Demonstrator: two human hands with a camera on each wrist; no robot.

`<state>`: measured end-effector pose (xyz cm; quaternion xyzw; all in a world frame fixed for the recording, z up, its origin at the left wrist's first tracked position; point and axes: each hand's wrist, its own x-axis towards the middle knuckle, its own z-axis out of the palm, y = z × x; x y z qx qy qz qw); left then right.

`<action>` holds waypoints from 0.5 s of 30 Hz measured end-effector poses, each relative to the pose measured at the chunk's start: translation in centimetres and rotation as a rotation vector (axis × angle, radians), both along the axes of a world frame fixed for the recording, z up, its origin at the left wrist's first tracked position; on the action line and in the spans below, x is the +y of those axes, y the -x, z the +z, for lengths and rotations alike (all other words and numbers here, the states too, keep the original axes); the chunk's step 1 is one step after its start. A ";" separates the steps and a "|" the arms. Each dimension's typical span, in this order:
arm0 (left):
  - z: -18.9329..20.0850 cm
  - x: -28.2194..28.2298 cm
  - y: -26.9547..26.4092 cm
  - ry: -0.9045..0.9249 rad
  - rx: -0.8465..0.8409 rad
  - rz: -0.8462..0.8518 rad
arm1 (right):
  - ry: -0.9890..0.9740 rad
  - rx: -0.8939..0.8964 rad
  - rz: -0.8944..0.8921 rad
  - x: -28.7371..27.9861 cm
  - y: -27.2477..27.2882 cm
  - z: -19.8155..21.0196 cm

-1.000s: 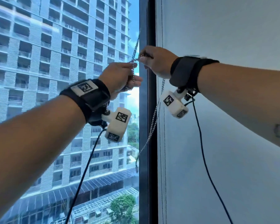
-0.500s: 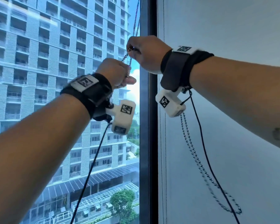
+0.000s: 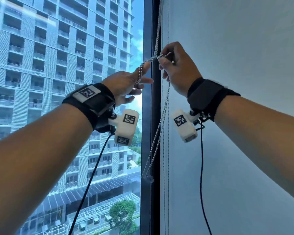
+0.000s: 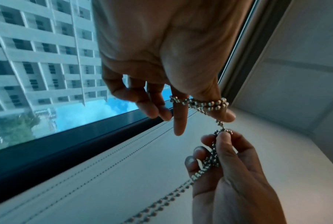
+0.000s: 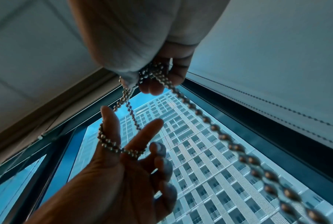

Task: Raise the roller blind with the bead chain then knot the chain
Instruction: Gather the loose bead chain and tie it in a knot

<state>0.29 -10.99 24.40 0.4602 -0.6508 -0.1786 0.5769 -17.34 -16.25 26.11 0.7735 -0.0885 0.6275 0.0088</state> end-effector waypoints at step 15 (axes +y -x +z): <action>-1.3 -1.9 4.0 0.131 0.099 -0.121 | -0.350 -0.008 0.019 0.6 2.0 -3.0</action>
